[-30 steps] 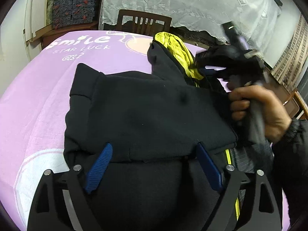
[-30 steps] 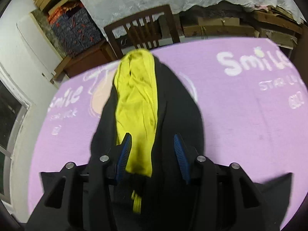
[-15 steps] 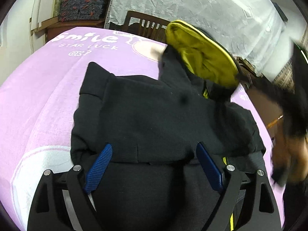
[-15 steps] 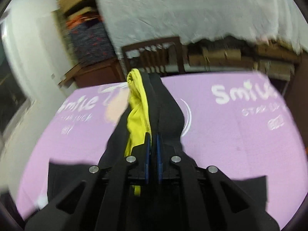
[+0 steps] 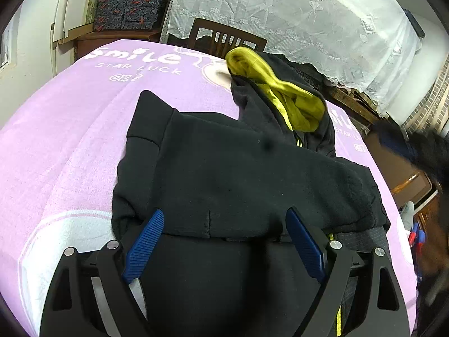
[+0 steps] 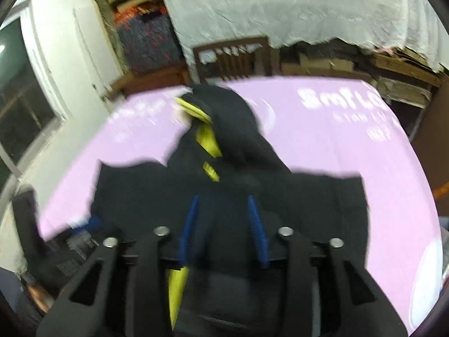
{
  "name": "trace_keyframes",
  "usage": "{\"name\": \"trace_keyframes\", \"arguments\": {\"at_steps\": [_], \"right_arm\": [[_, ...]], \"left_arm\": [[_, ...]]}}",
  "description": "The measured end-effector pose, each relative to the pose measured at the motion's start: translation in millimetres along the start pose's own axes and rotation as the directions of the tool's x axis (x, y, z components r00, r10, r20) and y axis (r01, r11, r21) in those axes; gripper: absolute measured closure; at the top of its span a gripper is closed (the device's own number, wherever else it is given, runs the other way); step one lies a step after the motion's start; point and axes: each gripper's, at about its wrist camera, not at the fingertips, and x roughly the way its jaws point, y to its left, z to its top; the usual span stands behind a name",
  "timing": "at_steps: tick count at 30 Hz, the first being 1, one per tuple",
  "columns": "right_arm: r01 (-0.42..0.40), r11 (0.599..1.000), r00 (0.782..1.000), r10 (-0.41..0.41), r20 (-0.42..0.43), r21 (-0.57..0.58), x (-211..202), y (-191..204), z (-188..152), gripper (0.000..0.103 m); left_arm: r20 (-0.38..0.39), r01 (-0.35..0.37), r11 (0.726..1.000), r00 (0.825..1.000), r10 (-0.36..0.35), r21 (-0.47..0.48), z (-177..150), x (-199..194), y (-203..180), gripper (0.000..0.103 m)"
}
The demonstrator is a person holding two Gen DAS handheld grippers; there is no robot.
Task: Fold large clothes
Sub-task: 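Grasp the yellow-lined hood with the right gripper and lift it, then fold the hood down over the hoodie body with the right gripper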
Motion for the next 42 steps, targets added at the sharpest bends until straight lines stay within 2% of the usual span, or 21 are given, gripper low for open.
{"name": "trace_keyframes", "arguments": {"at_steps": [1,3,6,9,10,12,14,17,18,20,21,25,28,31,32,34,36,39,41,42], "right_arm": [[0.008,1.000,1.000,-0.008,0.015,-0.008,2.6,8.1,10.2,0.047],[0.068,0.996,0.997,-0.066,0.042,-0.053,17.6,21.8,32.9,0.042],[0.208,0.968,0.978,-0.202,0.057,-0.137,55.3,32.3,63.9,0.042],[0.294,0.939,0.956,-0.291,0.047,-0.177,99.5,25.9,87.8,0.042],[0.311,0.935,0.950,-0.309,0.040,-0.172,112.8,21.4,94.9,0.042],[0.299,0.943,0.953,-0.302,0.003,-0.143,142.9,9.9,109.1,0.042],[0.302,0.936,0.951,-0.310,-0.017,-0.178,167.1,12.4,111.1,0.042],[0.389,0.891,0.909,-0.412,-0.056,-0.233,208.2,13.2,115.2,0.042],[0.398,0.891,0.906,-0.419,-0.060,-0.216,214.3,9.5,116.0,0.043],[0.400,0.905,0.906,-0.414,-0.088,-0.148,223.5,-2.6,118.7,0.088],[0.390,0.915,0.909,-0.401,-0.113,-0.107,224.9,-8.0,119.2,0.095],[0.336,0.940,0.940,-0.338,-0.044,-0.056,194.0,-5.1,116.7,0.096],[0.222,0.975,0.975,-0.221,0.017,-0.015,154.9,-4.1,117.9,0.096],[0.167,0.982,0.982,-0.158,0.100,-0.090,107.7,11.4,103.3,0.097],[0.133,0.983,0.986,-0.118,0.122,-0.129,86.3,16.5,90.8,0.097],[0.116,0.978,0.985,-0.090,0.149,-0.173,55.8,22.5,62.5,0.097],[0.113,0.972,0.986,-0.084,0.145,-0.204,38.3,20.1,31.4,0.097],[0.145,0.965,0.989,-0.134,0.066,-0.217,30.9,4.3,-15.1,0.096],[0.177,0.970,0.984,-0.176,0.018,-0.167,31.3,-15.5,-32.3,0.091],[0.162,0.979,0.986,-0.165,-0.015,-0.125,31.3,-25.1,-35.6,0.081]], "left_arm": [[0.000,0.001,1.000,1.000,-0.001,-0.002,0.1,-0.7,0.9,0.014],[-0.001,0.000,1.000,1.000,0.000,-0.002,0.3,-0.3,0.8,0.014],[-0.003,-0.010,1.000,1.000,0.010,0.002,1.7,1.8,-0.4,0.014],[-0.004,-0.009,1.000,1.000,0.009,-0.004,2.0,2.2,-0.4,0.014],[-0.005,-0.014,1.000,1.000,0.014,-0.004,2.7,2.4,-1.0,0.014],[-0.007,-0.022,1.000,1.000,0.022,0.001,2.6,3.4,-2.7,0.014],[-0.008,-0.029,1.000,1.000,0.029,0.008,1.9,4.2,-4.4,0.014],[-0.008,-0.027,1.000,1.000,0.027,0.005,1.3,4.0,-4.0,0.014],[-0.007,-0.026,1.000,1.000,0.026,0.004,1.3,4.0,-3.9,0.014],[-0.008,-0.026,1.000,1.000,0.026,0.004,1.7,3.9,-2.7,0.013],[-0.008,-0.026,1.000,1.000,0.026,0.005,1.2,3.7,-2.6,0.013],[-0.006,-0.018,1.000,1.000,0.018,-0.002,2.3,3.0,0.3,0.013],[-0.006,-0.012,1.000,1.000,0.012,-0.008,3.1,3.0,1.2,0.013],[-0.003,-0.001,1.000,1.000,0.001,-0.017,3.5,2.0,3.2,0.014],[-0.002,0.003,1.000,1.000,-0.003,-0.021,3.6,1.4,4.3,0.014],[0.002,0.012,0.999,1.000,-0.011,-0.034,4.1,-0.1,7.5,0.014],[0.008,0.020,0.999,1.000,-0.020,-0.050,4.6,-1.5,10.3,0.015],[0.011,0.027,0.998,1.000,-0.026,-0.060,5.1,-2.3,14.1,0.015],[0.013,0.025,0.998,1.000,-0.024,-0.060,5.2,-2.9,12.7,0.015],[0.014,0.024,0.998,1.000,-0.024,-0.061,5.2,-3.0,13.0,0.015]]}}
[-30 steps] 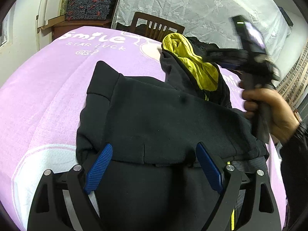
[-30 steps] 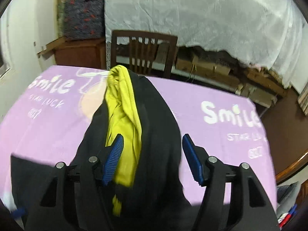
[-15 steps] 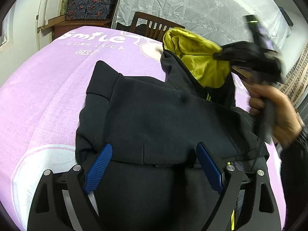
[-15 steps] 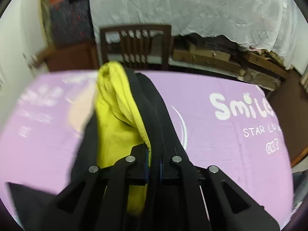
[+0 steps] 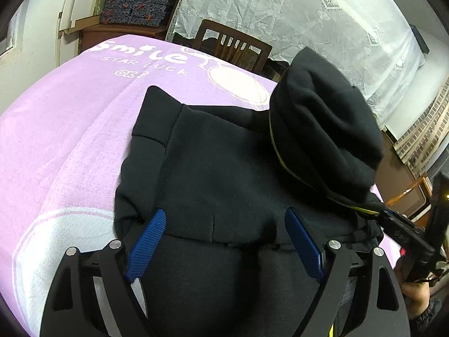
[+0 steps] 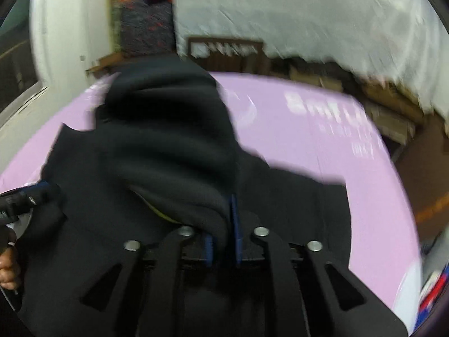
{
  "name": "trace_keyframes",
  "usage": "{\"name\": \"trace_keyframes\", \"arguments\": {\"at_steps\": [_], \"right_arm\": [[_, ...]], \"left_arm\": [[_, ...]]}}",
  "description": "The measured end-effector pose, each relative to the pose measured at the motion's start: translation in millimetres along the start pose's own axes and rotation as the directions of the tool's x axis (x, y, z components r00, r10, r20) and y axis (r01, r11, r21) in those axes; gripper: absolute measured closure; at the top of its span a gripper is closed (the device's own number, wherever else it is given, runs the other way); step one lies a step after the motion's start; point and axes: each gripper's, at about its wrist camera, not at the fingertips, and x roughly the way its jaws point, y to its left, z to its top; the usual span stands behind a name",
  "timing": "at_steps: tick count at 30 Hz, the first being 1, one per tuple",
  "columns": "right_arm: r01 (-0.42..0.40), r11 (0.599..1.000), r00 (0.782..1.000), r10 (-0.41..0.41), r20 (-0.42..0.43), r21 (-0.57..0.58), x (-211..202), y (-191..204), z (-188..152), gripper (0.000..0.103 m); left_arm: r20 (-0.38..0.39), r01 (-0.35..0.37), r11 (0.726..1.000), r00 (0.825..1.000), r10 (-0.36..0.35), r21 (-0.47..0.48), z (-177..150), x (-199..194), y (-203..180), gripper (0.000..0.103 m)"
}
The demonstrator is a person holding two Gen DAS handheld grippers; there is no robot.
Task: Fold large clothes
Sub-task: 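Fold the hood down over the hoodie body with the right gripper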
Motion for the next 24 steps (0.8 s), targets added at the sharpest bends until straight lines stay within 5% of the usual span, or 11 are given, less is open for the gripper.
{"name": "trace_keyframes", "arguments": {"at_steps": [2,8,13,19,24], "right_arm": [[-0.028,0.996,1.000,0.028,-0.007,0.087,-6.0,-11.6,-3.9,0.066],[-0.165,0.967,0.985,0.153,0.073,0.195,-43.4,1.2,-12.9,0.066],[-0.389,0.860,0.920,0.384,0.083,0.332,-42.3,22.1,-12.2,0.054],[-0.428,0.786,0.890,0.452,0.059,0.446,3.9,47.5,16.7,0.044],[-0.428,0.746,0.881,0.471,0.050,0.510,39.7,67.7,31.6,0.036]], "left_arm": [[0.001,0.000,1.000,1.000,0.000,-0.001,-0.2,-0.2,-0.7,0.015],[0.007,0.003,1.000,1.000,-0.002,-0.013,-1.8,-4.4,1.9,0.017],[0.038,0.009,0.998,0.999,-0.007,-0.054,-2.2,-13.9,7.6,0.022],[0.099,-0.025,0.998,0.995,0.031,-0.059,-0.3,-26.2,8.1,0.023],[0.177,-0.172,0.983,0.967,0.182,-0.070,6.1,-39.2,11.3,0.017]]}}
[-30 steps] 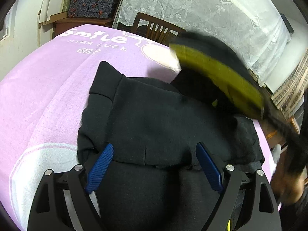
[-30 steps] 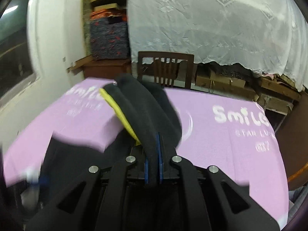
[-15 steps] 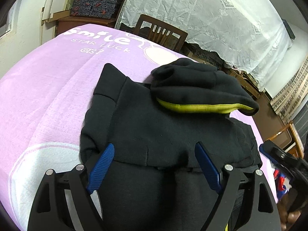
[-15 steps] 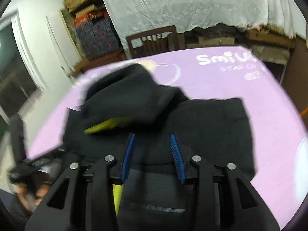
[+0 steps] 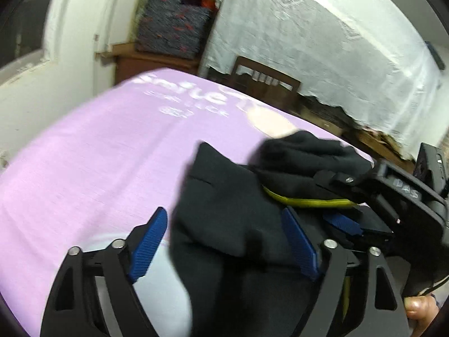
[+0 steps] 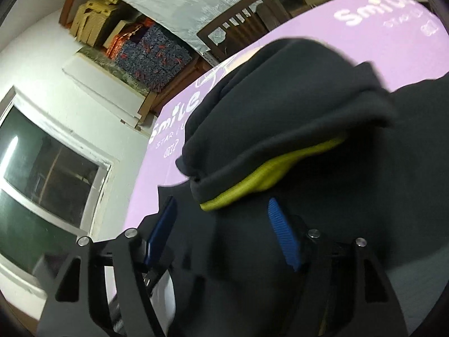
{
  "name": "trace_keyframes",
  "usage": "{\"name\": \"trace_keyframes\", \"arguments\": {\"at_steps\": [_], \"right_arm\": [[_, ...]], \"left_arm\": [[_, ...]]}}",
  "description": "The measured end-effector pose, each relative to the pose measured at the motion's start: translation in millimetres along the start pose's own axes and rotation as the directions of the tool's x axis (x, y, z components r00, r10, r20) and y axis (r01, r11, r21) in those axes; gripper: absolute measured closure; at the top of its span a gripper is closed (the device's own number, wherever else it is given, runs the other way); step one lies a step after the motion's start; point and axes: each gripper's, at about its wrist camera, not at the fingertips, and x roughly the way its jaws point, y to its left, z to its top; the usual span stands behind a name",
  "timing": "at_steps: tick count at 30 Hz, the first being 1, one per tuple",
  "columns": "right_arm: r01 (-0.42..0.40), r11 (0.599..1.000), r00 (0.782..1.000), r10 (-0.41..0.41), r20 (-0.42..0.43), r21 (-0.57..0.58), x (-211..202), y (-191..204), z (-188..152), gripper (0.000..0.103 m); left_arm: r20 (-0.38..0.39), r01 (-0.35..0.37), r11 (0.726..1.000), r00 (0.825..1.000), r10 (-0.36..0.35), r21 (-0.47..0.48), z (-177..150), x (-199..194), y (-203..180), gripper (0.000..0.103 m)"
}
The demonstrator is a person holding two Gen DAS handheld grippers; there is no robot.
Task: Fold large clothes
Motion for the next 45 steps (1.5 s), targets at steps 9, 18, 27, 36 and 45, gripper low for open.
{"name": "trace_keyframes", "arguments": {"at_steps": [9,18,27,36,45], "right_arm": [[-0.020,0.999,0.999,0.022,0.033,-0.034,5.5,15.5,14.6,0.087],[-0.277,0.955,0.961,0.277,-0.018,-0.103,-111.6,7.7,5.0,0.092],[-0.055,0.998,0.993,0.059,-0.104,0.034,-123.5,-108.1,-65.9,0.091],[-0.016,1.000,0.992,0.019,-0.125,0.026,-121.7,-122.4,-77.4,0.088],[0.036,0.990,0.996,-0.025,0.082,-0.134,-197.4,-96.1,-57.9,0.073]], "left_arm": [[-0.115,0.065,0.983,0.990,-0.085,-0.171,6.1,18.5,35.8,0.016],[-0.040,0.062,0.993,0.997,-0.066,-0.100,8.6,1.2,26.8,0.016],[0.020,0.055,0.990,0.998,-0.058,0.132,-7.1,-15.8,-24.5,0.017],[0.008,0.002,0.949,1.000,-0.005,0.315,-35.8,-21.3,-57.5,0.016],[0.023,0.093,0.946,0.994,-0.105,0.311,11.8,-36.9,-96.6,0.016]]}}
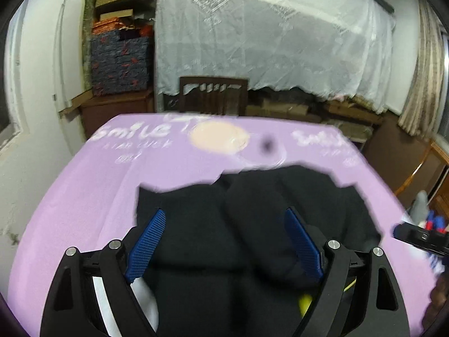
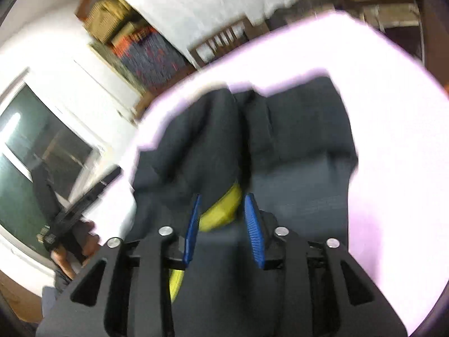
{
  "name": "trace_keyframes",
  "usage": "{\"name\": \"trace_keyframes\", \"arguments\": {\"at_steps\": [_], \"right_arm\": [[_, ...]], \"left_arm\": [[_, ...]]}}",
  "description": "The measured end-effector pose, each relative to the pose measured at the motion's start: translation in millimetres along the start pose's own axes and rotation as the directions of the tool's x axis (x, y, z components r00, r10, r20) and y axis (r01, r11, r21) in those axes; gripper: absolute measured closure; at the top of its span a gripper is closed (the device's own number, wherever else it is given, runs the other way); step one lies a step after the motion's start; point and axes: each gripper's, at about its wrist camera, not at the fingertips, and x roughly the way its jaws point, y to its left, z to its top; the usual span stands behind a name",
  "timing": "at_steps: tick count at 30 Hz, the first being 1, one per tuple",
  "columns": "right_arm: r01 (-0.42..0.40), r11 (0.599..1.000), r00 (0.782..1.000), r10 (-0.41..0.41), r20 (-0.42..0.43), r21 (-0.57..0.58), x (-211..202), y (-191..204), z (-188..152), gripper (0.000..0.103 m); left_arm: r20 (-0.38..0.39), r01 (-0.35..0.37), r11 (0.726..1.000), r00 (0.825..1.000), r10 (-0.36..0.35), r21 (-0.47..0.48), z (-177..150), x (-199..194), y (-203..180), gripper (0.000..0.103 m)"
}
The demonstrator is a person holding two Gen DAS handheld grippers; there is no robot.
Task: Fold large clothes
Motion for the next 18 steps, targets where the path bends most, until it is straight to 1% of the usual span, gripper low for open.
{"name": "trace_keyframes", "arguments": {"at_steps": [2,5,6,7,8,10,11,12,13,14,15,16,17,18], "right_arm": [[-0.056,0.998,0.997,0.057,0.044,-0.026,-2.6,18.3,26.0,0.075],[-0.118,0.992,0.991,0.121,0.059,-0.039,17.9,42.5,59.5,0.076],[-0.115,0.993,0.991,0.117,0.058,-0.037,27.6,45.4,66.4,0.076],[-0.091,0.995,0.994,0.093,0.057,-0.035,44.3,46.9,74.1,0.077],[-0.082,0.996,0.995,0.083,0.052,-0.025,56.8,45.0,76.5,0.077],[-0.095,0.995,0.995,0.094,0.018,0.032,81.8,32.4,75.3,0.080],[-0.102,0.992,0.995,0.103,-0.008,0.074,95.3,22.6,70.0,0.080],[-0.098,0.991,0.995,0.101,-0.022,0.092,100.0,14.5,63.9,0.080],[-0.075,0.992,0.996,0.079,-0.040,0.099,106.7,4.7,56.0,0.082],[-0.057,0.993,0.996,0.063,-0.056,0.108,109.0,-4.1,49.0,0.083],[-0.048,0.990,0.995,0.059,-0.080,0.129,114.7,-14.9,40.7,0.094],[-0.054,0.986,0.992,0.070,-0.102,0.158,122.6,-24.2,35.5,0.103],[-0.107,0.972,0.987,0.129,-0.097,0.207,123.8,-38.6,27.1,0.103],[-0.138,0.962,0.982,0.165,-0.094,0.237,124.6,-45.6,25.5,0.103]], "left_arm": [[-0.014,0.066,0.998,0.998,-0.066,-0.007,14.0,9.4,-13.1,0.014],[-0.057,0.083,0.996,0.995,-0.084,-0.014,17.2,32.8,-27.3,0.014],[-0.078,0.088,0.996,0.993,-0.088,-0.013,14.9,42.2,-30.5,0.014],[-0.108,0.083,0.997,0.991,-0.083,-0.003,9.7,55.0,-33.5,0.014],[-0.133,0.065,0.998,0.989,-0.063,0.013,4.0,65.6,-35.5,0.014],[-0.190,0.029,0.998,0.982,-0.018,0.059,-10.8,88.3,-37.7,0.014],[-0.216,0.022,0.997,0.976,-0.005,0.079,-17.7,97.5,-37.7,0.013],[-0.238,0.007,0.995,0.971,0.018,0.103,-24.1,106.8,-37.6,0.013],[-0.250,-0.006,0.993,0.968,0.035,0.119,-29.8,113.1,-36.2,0.012],[-0.251,-0.009,0.993,0.967,0.040,0.121,-34.2,117.2,-33.6,0.008],[-0.254,-0.003,0.995,0.967,0.028,0.100,-35.4,119.4,-29.0,0.006],[-0.261,0.009,0.996,0.965,0.014,0.085,-35.7,120.2,-24.2,0.006],[-0.264,0.014,0.997,0.964,0.008,0.082,-36.1,121.3,-21.8,0.004],[-0.264,0.014,0.996,0.965,0.008,0.083,-36.7,121.1,-20.4,0.004]]}}
